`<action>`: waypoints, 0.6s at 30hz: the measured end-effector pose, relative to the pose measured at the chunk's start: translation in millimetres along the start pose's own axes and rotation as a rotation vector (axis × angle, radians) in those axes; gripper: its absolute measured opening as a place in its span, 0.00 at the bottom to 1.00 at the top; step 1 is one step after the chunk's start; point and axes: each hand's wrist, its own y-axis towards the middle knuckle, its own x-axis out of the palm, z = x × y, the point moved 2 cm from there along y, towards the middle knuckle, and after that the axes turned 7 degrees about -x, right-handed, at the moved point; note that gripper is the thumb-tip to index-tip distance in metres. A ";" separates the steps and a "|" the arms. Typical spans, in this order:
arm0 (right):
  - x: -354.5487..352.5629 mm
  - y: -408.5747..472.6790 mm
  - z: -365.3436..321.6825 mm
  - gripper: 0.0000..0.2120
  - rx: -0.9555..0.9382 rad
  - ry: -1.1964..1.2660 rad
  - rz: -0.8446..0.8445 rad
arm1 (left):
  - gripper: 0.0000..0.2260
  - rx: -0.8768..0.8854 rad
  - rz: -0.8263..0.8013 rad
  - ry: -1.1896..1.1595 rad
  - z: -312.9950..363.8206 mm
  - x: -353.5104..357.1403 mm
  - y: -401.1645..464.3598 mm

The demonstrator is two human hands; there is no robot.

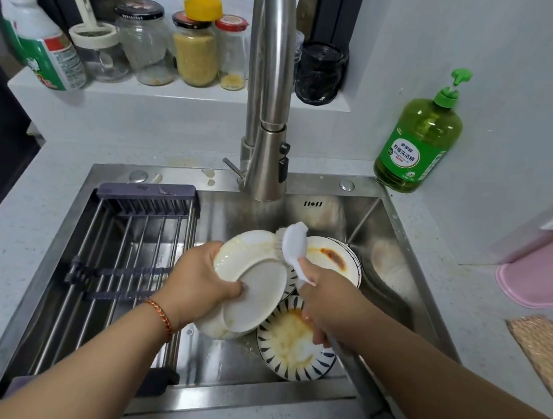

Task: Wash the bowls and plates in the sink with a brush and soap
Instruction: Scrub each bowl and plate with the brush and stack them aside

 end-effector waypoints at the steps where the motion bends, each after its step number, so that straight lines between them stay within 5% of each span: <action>1: 5.1 -4.3 -8.6 0.26 -0.034 -0.052 -0.023 | 0.17 0.013 0.002 0.028 -0.2 2.4 -0.3; 4: 17.2 -11.2 -27.6 0.26 -0.198 -0.287 -0.066 | 0.16 0.003 0.022 0.027 -2.7 4.6 0.1; 9: -9.9 -9.3 -20.7 0.23 0.063 -0.246 -0.079 | 0.17 0.042 0.055 0.042 -4.5 -7.5 -6.1; 14: 4.2 -18.7 -38.3 0.26 -0.081 -0.241 -0.129 | 0.19 0.146 0.044 0.257 -0.8 -6.4 -6.9; 18: -7.7 -2.5 -22.9 0.27 0.031 -0.244 -0.085 | 0.19 0.143 0.046 0.239 1.8 -10.5 -12.5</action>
